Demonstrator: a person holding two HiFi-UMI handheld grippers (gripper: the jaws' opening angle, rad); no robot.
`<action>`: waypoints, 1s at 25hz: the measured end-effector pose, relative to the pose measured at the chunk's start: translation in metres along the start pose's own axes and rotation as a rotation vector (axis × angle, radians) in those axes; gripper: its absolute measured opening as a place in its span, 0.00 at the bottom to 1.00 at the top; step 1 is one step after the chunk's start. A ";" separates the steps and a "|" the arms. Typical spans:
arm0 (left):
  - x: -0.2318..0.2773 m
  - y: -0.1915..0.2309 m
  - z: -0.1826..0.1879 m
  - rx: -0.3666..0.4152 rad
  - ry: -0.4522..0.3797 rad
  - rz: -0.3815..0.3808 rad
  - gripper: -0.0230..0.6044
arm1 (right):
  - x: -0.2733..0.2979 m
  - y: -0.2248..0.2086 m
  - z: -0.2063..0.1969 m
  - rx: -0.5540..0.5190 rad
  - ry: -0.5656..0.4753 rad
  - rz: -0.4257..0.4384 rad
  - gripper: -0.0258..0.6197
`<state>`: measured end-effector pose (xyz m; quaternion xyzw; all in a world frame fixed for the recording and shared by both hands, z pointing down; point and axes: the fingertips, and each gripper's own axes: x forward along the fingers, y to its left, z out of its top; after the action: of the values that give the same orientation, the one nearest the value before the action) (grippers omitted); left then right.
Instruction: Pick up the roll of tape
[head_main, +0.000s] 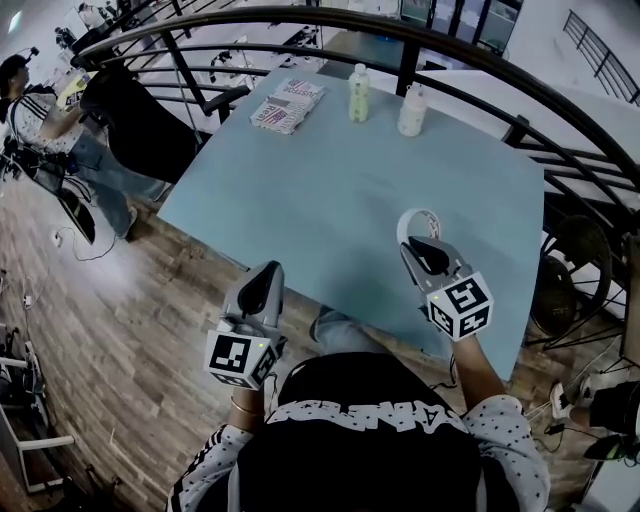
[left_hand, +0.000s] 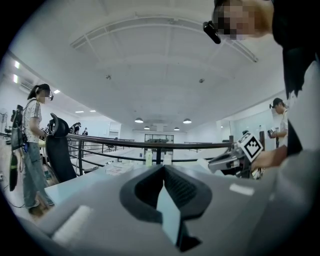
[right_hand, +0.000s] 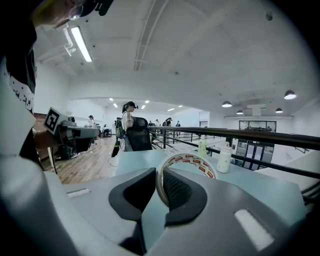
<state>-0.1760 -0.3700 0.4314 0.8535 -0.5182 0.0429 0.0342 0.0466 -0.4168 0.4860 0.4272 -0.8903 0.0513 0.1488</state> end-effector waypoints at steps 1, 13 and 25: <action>-0.001 -0.001 0.000 -0.001 0.003 -0.002 0.04 | -0.003 0.002 0.003 0.004 -0.009 0.005 0.12; 0.000 0.000 0.004 0.003 0.005 0.001 0.04 | -0.024 0.010 0.045 -0.004 -0.116 0.028 0.12; -0.011 0.004 0.003 -0.001 0.004 0.019 0.04 | -0.027 0.024 0.057 -0.003 -0.152 0.055 0.12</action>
<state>-0.1848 -0.3627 0.4270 0.8483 -0.5265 0.0447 0.0353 0.0315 -0.3942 0.4244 0.4049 -0.9106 0.0215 0.0798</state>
